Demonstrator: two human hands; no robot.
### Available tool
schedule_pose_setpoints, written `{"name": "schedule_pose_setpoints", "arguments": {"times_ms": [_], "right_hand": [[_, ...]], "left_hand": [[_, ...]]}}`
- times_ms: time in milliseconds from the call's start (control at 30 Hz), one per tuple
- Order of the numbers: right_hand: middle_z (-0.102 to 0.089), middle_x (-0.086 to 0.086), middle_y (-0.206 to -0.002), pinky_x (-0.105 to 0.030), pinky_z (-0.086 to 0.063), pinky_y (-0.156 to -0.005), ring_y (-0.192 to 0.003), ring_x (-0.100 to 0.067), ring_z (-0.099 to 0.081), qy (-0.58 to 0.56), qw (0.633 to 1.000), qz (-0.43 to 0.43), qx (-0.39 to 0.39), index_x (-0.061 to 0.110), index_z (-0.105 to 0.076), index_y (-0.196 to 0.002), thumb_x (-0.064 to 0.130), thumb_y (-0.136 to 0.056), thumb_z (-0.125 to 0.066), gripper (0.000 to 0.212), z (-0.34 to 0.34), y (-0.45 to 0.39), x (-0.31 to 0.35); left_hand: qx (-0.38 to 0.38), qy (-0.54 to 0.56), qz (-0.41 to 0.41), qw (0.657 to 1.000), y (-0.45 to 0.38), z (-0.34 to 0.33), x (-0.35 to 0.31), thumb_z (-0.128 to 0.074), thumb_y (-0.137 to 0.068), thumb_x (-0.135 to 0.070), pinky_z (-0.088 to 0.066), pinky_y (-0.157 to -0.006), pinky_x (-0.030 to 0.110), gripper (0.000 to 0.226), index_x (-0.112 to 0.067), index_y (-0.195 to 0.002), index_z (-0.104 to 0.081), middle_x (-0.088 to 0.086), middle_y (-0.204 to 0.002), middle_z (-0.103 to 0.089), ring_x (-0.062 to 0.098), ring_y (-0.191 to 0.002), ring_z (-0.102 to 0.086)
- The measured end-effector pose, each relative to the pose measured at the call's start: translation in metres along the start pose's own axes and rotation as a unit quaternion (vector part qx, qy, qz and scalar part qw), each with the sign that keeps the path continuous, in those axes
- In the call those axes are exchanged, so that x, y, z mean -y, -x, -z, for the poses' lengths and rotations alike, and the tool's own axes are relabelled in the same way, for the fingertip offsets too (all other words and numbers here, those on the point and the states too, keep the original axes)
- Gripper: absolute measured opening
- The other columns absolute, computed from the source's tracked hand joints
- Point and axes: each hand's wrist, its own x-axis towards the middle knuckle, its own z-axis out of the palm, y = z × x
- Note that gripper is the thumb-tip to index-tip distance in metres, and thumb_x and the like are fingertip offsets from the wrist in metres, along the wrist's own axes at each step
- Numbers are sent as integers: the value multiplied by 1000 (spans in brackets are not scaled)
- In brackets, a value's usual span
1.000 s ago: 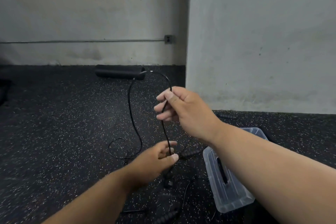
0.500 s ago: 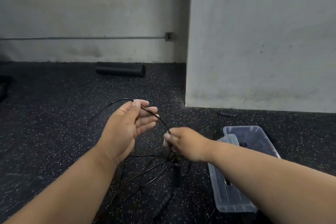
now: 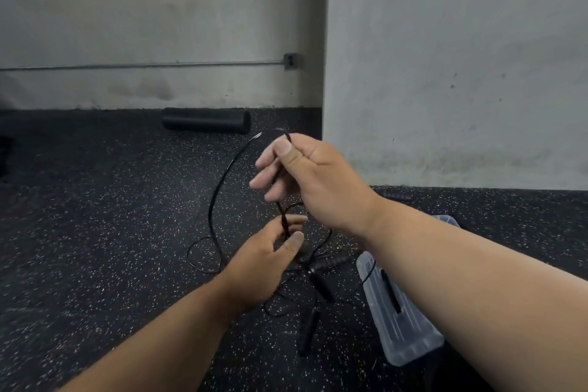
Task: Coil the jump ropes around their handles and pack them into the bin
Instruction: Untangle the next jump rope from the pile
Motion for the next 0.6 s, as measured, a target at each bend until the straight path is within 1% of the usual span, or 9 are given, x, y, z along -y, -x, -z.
{"name": "schedule_pose_setpoints", "arguments": {"times_ms": [67,133,167,267,333,367,433,467,600], "right_hand": [[-78,-14,-95,-28,-55,-68,-73,-24,-67,-29,999,4,-13,14,-65,-101,30,-114,-36,36,5,-5,1],[-78,-10,-97,-28,-54,-71,-75,-20,-68,-46,998,1,-39,16,-66,-103,30,-114,-37,34,14,-11,-3],[-77,-9,-101,-28,-54,-73,-77,-18,-68,-44,998,-4,-53,18,-67,-106,29,-114,-38,32,18,-13,-6],[-71,-3,-115,-31,-54,-87,-92,-11,-69,4,996,-65,-65,26,-63,-127,30,-110,-51,21,27,-13,-28],[-64,8,-123,-33,-51,-102,-110,-6,-65,104,985,-140,7,32,-52,-142,46,-102,-61,43,29,-2,-43],[-62,11,-125,-31,-50,-102,-112,-3,-63,159,968,-181,64,33,-49,-144,54,-98,-63,52,28,6,-49],[-67,12,-110,-21,-50,-84,-93,6,-64,236,935,-217,150,26,-58,-134,53,-100,-61,43,20,19,-59],[-70,10,-98,-20,-50,-77,-80,4,-64,250,932,-216,152,21,-66,-122,48,-105,-56,34,15,22,-62],[-75,-3,-80,-34,-53,-81,-71,-14,-66,189,954,-230,41,15,-66,-88,42,-112,-36,47,21,21,-67]], "left_hand": [[-22,-26,-5,999,-2,0,2,-46,-111,-38,-55,-87,33,24,-45,-116,-68,-8,-110,-76,8,-103,-68],[-22,-4,-2,1000,-3,6,2,-41,-113,-36,-50,-81,11,31,-39,-119,-70,-15,-115,-75,-3,-109,-65],[-23,6,5,1000,-4,11,1,-40,-113,-36,-49,-83,7,32,-39,-120,-71,-17,-117,-74,-3,-112,-65],[-51,43,5,998,-6,23,-3,-42,-112,-36,-52,-103,28,32,-38,-117,-73,-15,-114,-77,3,-111,-69],[-84,73,-6,994,-6,30,-10,-42,-112,-33,-55,-102,37,32,-31,-115,-73,-8,-110,-79,8,-106,-72],[-98,73,-14,992,-6,33,-15,-41,-112,-35,-57,-98,36,32,-31,-116,-72,-9,-110,-79,8,-104,-73],[-108,77,-37,990,-6,40,-22,-37,-112,-39,-58,-92,32,34,-34,-125,-68,-11,-114,-78,5,-105,-73],[-111,101,-39,988,-6,43,-25,-36,-113,-37,-60,-92,32,35,-32,-129,-67,-8,-115,-78,7,-106,-74],[-133,136,-17,982,-7,56,-26,-38,-114,-32,-62,-92,41,35,-23,-123,-70,-7,-114,-79,10,-108,-74]]}}
